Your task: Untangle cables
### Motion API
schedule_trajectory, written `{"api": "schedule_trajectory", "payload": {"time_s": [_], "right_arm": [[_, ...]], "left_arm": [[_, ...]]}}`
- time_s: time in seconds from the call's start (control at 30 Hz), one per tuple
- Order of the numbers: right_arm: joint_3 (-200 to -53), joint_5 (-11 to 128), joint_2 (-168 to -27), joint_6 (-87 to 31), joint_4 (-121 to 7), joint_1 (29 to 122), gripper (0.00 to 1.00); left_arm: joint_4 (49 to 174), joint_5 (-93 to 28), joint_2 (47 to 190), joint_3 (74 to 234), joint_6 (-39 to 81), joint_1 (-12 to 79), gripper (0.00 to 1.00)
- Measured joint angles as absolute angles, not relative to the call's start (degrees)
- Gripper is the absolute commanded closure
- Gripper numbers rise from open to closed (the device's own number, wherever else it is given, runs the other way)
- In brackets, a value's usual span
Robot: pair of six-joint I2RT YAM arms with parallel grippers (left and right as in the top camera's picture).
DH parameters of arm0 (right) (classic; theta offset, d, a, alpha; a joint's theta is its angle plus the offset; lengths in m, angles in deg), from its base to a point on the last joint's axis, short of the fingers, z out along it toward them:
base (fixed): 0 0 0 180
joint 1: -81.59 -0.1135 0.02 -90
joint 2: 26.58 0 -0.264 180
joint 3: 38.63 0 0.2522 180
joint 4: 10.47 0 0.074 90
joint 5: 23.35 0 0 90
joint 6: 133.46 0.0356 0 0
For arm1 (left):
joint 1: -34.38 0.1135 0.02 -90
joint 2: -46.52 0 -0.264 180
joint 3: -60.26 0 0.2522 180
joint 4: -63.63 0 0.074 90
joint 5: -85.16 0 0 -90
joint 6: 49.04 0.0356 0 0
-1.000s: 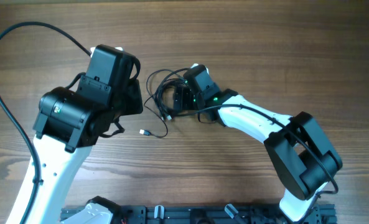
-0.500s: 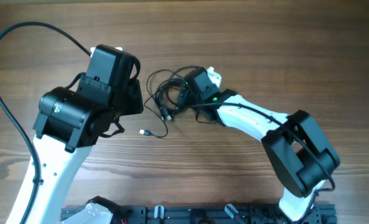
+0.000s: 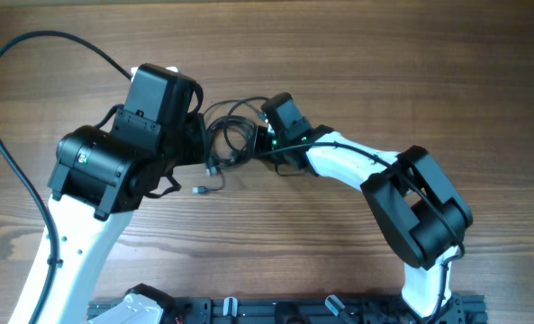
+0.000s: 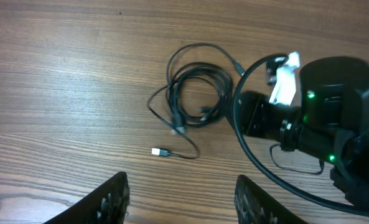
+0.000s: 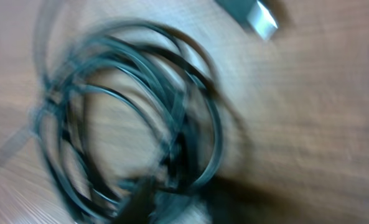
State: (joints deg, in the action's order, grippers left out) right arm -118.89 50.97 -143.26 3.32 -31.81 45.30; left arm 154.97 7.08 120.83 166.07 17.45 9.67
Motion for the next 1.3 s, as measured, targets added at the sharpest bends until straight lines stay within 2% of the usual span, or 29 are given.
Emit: {"api": "schedule_trajectory", "payload": {"time_s": [0.23, 0.47, 0.5, 0.53, 0.57, 0.6, 0.67, 0.77, 0.9, 1.0, 1.17, 1.3], "right_arm": [[-119.85, 48.78, -143.09, 0.89, -38.95, 45.41, 0.95], [-120.38, 54.35, -137.54, -10.03, -55.06, 46.15, 0.95], [-120.38, 55.64, -136.01, -12.0, -56.28, 46.35, 0.9], [-120.49, 56.85, -133.51, -14.23, -56.83, 46.59, 0.75], [-120.73, 57.72, -131.18, -15.74, -56.83, 46.72, 0.65], [-121.19, 58.4, -128.05, -18.25, -56.35, 46.83, 0.51], [-122.28, 59.21, -123.26, -21.71, -55.24, 46.83, 0.3], [-124.64, 59.38, -118.48, -28.15, -54.49, 46.83, 0.12], [-124.88, 57.26, -121.25, -35.5, -55.5, 46.83, 0.01], [-124.66, 55.45, -126.1, -39.15, -56.18, 46.77, 0.0], [-124.47, 54.59, -131.85, -44.59, -56.39, 46.22, 0.0], [-124.42, 54.7, -133.1, -46.14, -55.41, 46.11, 0.0]], "left_arm": [[154.97, 7.08, 120.83, 166.07, 17.45, 9.67, 0.42], [154.71, 7.08, 120.83, 166.07, 17.48, 9.67, 0.43], [154.57, 7.08, 120.83, 166.07, 17.48, 9.67, 0.45], [154.42, 7.08, 120.83, 166.07, 17.48, 9.67, 0.46], [154.38, 7.08, 120.83, 166.07, 17.43, 9.67, 0.47], [154.2, 7.06, 120.83, 166.07, 17.48, 9.67, 0.46], [153.77, 7.08, 120.83, 166.07, 17.65, 9.67, 0.45], [151.93, 8.18, 120.83, 166.07, 17.72, 9.7, 0.43], [149.15, 12.59, 120.83, 166.07, 15.42, 12.54, 0.44], [147.91, 12.66, 120.85, 166.07, 13.43, 21.39, 0.48], [148.83, 3.35, 120.87, 166.07, 14.09, 38.81, 0.49], [149.79, -4.94, 120.87, 165.77, 17.45, 44.36, 0.49]]}}
